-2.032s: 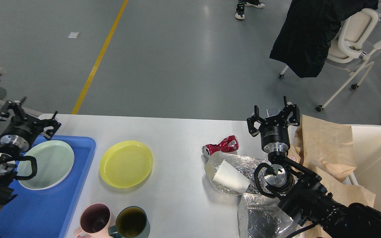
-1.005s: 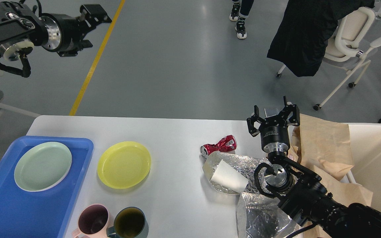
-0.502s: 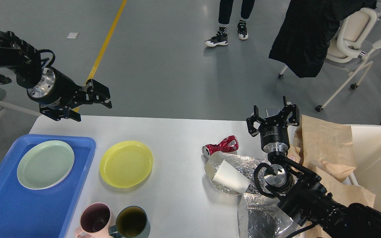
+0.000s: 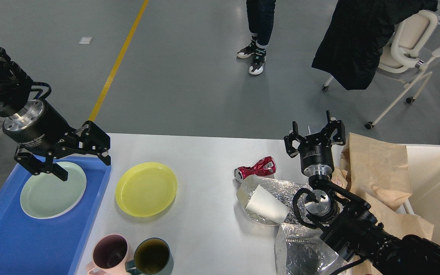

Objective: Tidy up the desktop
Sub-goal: 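Lower the left gripper toward the pink cup near the tray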

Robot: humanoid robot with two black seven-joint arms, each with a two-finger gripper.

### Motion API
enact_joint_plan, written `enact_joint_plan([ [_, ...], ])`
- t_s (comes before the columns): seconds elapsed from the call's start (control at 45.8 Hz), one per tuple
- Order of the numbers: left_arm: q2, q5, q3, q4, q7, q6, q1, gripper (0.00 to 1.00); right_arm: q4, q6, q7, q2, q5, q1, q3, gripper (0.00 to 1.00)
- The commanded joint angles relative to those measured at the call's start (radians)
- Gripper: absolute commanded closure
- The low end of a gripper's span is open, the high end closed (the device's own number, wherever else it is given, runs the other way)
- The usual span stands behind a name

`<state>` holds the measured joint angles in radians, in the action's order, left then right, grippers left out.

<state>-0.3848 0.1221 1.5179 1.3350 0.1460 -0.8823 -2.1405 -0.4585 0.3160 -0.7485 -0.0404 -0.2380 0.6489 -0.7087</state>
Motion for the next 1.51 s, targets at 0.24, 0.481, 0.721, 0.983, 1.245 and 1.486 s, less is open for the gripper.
enact_joint_plan([
  [0.24,0.055,-0.002,0.067,-0.003,-0.026,-0.078,0.077,0.01,-0.002,0.000,0.000,0.001,0.000,0.000,0.000,0.00],
  [0.481,0.144,-0.056,0.015,0.000,-0.155,-0.055,0.151,0.11,0.000,0.000,0.000,0.001,0.000,0.000,0.000,0.00],
  [0.721,0.156,-0.062,-0.054,0.020,-0.266,-0.017,0.201,0.14,0.000,0.000,0.000,0.001,0.000,0.000,0.000,0.00],
  [0.983,0.192,-0.064,-0.105,0.027,-0.270,0.043,0.298,0.15,-0.002,0.000,0.000,0.001,0.000,0.000,0.000,0.00],
  [1.245,0.219,-0.065,-0.105,0.046,-0.284,0.213,0.349,0.17,-0.002,0.000,0.000,0.001,0.000,0.000,0.000,0.00],
  [1.486,0.221,-0.065,-0.108,0.053,-0.321,0.241,0.373,0.24,-0.002,0.000,0.000,-0.001,0.000,0.000,0.000,0.00],
])
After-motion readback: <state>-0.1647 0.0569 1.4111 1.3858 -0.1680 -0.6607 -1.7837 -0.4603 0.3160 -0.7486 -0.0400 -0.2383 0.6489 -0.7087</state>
